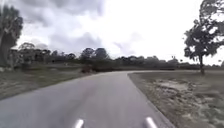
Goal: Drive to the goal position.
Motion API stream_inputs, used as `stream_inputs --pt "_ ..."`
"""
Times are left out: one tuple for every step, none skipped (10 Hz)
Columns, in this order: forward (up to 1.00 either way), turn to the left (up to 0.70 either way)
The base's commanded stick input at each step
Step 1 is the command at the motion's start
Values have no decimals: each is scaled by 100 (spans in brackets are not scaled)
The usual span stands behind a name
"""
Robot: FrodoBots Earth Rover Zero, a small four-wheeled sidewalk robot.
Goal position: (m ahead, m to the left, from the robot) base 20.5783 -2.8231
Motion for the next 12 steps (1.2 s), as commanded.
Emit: stream_inputs --pt "85 0" --pt "85 0" --pt "85 0" --pt "85 0" --pt "85 0" --pt "85 0" --pt "85 0" --pt "85 0" --pt "85 0" --pt "85 0" --pt "9 0" --pt "0 0"
